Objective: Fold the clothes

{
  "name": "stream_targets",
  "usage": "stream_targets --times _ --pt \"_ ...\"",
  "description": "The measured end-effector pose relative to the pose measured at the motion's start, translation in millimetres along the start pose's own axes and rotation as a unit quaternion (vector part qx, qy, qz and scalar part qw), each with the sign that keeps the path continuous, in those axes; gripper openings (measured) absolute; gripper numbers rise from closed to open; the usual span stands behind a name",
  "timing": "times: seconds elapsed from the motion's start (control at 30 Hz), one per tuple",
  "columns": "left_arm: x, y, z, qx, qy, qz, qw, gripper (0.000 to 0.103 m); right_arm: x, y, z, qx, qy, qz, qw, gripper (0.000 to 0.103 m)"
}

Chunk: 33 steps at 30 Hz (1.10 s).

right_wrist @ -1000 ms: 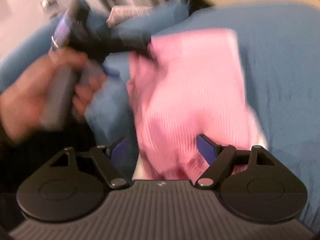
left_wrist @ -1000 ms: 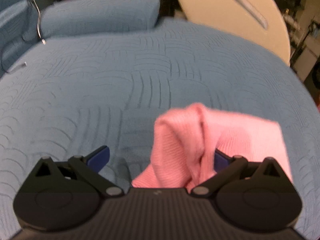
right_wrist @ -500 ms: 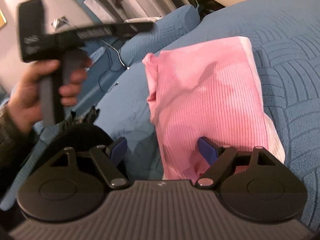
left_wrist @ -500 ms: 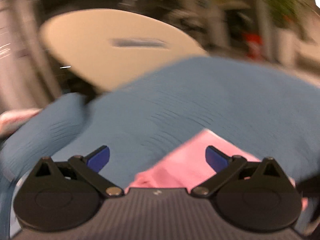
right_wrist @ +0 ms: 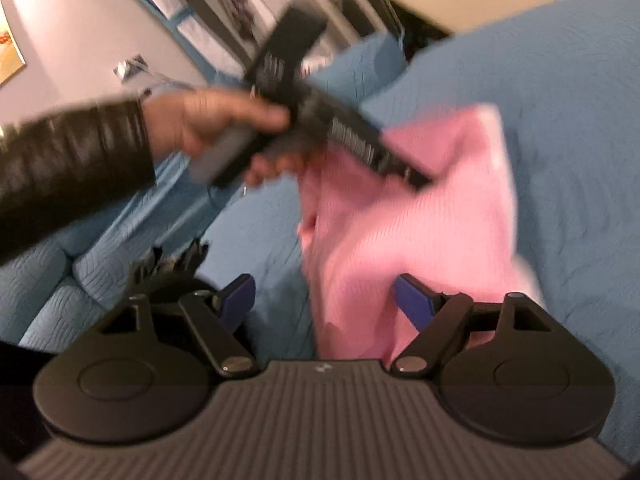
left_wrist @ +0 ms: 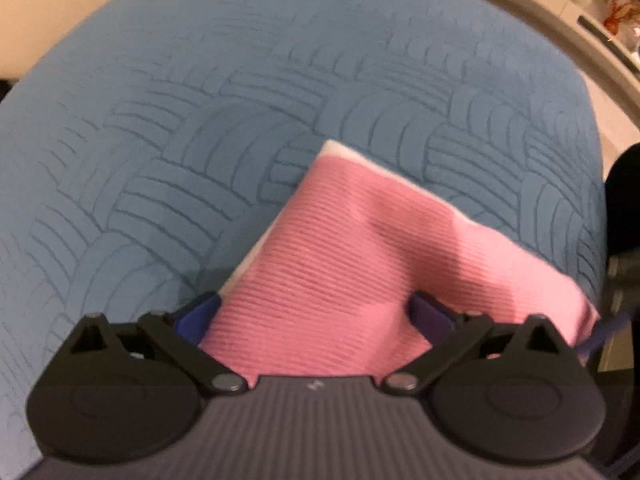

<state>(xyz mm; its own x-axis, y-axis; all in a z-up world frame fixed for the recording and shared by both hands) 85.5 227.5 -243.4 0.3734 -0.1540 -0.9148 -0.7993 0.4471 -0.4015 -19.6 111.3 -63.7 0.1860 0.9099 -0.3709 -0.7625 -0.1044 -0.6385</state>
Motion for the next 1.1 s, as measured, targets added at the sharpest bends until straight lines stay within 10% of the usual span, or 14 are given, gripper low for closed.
stream_targets --times 0.17,0.4,0.43,0.53,0.77,1.1 --pt "-23.0 10.9 -7.1 0.018 -0.026 -0.035 0.9989 0.039 4.0 -71.4 -31.4 -0.056 0.037 -0.065 0.996 0.082" --pt "-33.3 13.1 -29.9 0.077 -0.079 -0.056 0.9923 0.035 106.8 -74.1 -108.0 0.003 -0.004 0.068 0.998 0.082" --pt "-34.5 13.3 -32.5 0.086 -0.087 -0.060 0.9906 0.035 110.7 -74.5 -108.7 0.003 -0.010 0.066 0.998 0.081" --pt "-36.6 12.7 -34.3 0.109 -0.118 -0.066 0.9848 0.049 125.7 -75.3 -97.8 -0.014 -0.045 0.094 0.994 0.029" --pt "-52.5 -11.9 -39.7 0.193 -0.172 -0.127 0.9577 0.102 112.0 -77.0 -49.5 -0.122 -0.127 0.060 0.983 0.026" --pt "-48.3 -1.6 -56.1 0.253 -0.039 -0.044 0.9658 0.095 85.5 -62.7 17.5 -0.214 -0.248 0.078 0.942 0.024"
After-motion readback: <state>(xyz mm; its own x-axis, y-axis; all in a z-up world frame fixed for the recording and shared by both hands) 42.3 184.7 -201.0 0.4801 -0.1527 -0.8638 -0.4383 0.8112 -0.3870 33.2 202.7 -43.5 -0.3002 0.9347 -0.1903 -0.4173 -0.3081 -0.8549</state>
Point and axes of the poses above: each gripper's, at about its wrist camera, not at the fingertips, and x roughly the way its jaws point, z to its left, y to its underside, the point moved 10 cm from there along x, roughly the way its jaws point, and after that the axes turned 6 degrees about x, right-handed, at the moved point
